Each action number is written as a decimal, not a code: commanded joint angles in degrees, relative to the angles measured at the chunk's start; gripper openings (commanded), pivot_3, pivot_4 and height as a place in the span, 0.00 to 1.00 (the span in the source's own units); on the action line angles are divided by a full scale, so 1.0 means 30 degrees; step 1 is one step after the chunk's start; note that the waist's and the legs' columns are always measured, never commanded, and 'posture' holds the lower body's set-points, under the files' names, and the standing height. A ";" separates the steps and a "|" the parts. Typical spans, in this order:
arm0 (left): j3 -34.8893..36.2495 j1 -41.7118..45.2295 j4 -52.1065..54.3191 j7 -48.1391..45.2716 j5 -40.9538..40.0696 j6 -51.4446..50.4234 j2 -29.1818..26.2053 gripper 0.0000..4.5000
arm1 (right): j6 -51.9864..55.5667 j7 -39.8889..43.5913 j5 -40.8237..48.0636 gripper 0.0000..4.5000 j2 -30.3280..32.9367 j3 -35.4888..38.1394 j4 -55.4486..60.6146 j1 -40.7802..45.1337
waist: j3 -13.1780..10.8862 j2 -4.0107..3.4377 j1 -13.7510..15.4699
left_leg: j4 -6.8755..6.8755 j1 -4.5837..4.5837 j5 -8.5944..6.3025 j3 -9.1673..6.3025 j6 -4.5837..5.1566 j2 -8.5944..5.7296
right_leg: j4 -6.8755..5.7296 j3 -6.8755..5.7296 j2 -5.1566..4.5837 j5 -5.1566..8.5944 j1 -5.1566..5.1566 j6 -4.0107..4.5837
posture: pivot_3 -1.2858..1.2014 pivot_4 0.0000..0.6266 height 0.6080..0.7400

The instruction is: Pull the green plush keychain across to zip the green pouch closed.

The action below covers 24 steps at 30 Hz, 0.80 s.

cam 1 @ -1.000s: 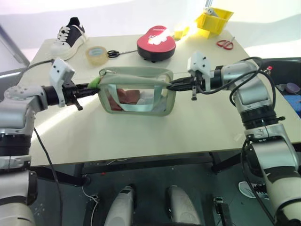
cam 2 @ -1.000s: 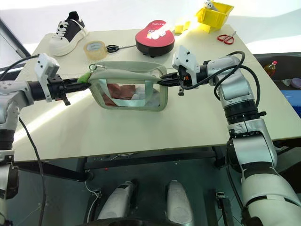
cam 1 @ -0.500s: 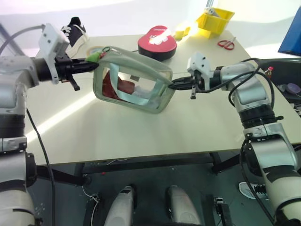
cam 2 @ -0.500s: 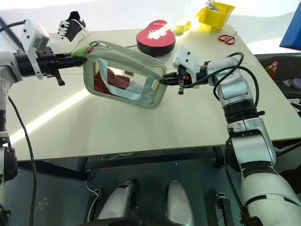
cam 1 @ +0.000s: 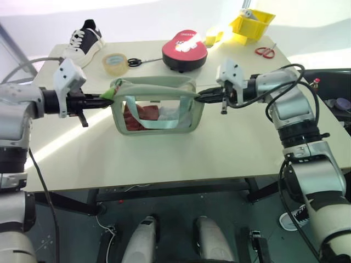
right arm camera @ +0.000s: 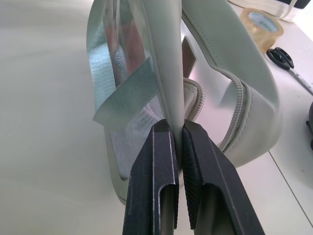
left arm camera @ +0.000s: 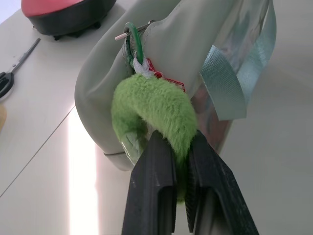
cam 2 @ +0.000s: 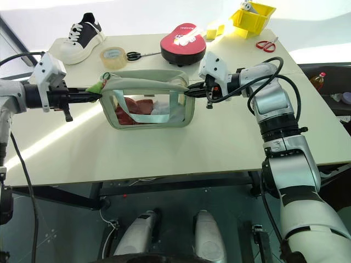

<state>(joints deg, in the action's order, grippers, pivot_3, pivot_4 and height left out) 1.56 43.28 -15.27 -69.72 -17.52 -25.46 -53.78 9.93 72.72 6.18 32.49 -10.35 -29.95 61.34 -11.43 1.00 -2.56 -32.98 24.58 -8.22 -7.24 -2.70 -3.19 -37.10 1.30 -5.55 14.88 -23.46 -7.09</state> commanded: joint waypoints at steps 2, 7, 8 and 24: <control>0.0835 -0.0044 0.0599 0.0293 -0.0015 0.0161 -0.0549 0.58 | -0.0187 0.0044 0.0227 0.00 -0.0093 0.0382 0.0537 0.0614 | 0.0000 0.0000 -0.0014 | 0.0001 0.0001 0.0000 -0.0001 0.0000 0.0001 | -0.0002 -0.0001 0.0001 0.0000 -0.0005 0.0001 | 0.52 0.24 1.00; 0.0902 0.0220 0.0045 0.0533 0.0162 0.0539 -0.0638 0.69 | -0.0400 -0.0011 0.0128 0.00 -0.0227 0.0389 0.0153 0.0858 | 0.0000 0.0000 -0.0014 | 0.0001 0.0000 0.0000 0.0000 0.0000 0.0002 | -0.0002 -0.0001 0.0001 0.0000 -0.0006 0.0000 | 0.52 0.24 1.00; 0.0945 0.0272 0.0007 0.0505 0.0141 0.0558 -0.0649 0.69 | -0.0411 -0.0007 0.0115 0.00 -0.0240 0.0391 0.0136 0.0884 | 0.0000 0.0000 -0.0015 | 0.0001 0.0000 0.0000 0.0000 0.0000 0.0001 | -0.0002 -0.0002 0.0001 0.0000 -0.0005 0.0000 | 0.52 0.24 1.00; 0.0226 0.4026 -0.1870 -0.0145 0.0542 0.1404 0.0375 0.01 | -0.0296 -0.0349 0.0067 0.00 -0.0098 0.0549 0.0436 0.0845 | 0.0000 0.0000 -0.0018 | 0.0000 0.0000 0.0000 0.0003 0.0000 -0.0002 | -0.0003 -0.0004 0.0003 0.0000 -0.0001 -0.0004 | 0.52 0.24 1.00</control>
<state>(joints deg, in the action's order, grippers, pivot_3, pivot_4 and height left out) 2.54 54.26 -20.72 -70.08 -16.53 -23.00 -53.02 9.56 72.24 5.81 31.90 -10.35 -30.51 61.94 -11.43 1.00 -2.61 -32.98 24.58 -8.22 -7.23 -2.70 -3.19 -37.11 1.29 -5.54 14.88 -23.46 -7.10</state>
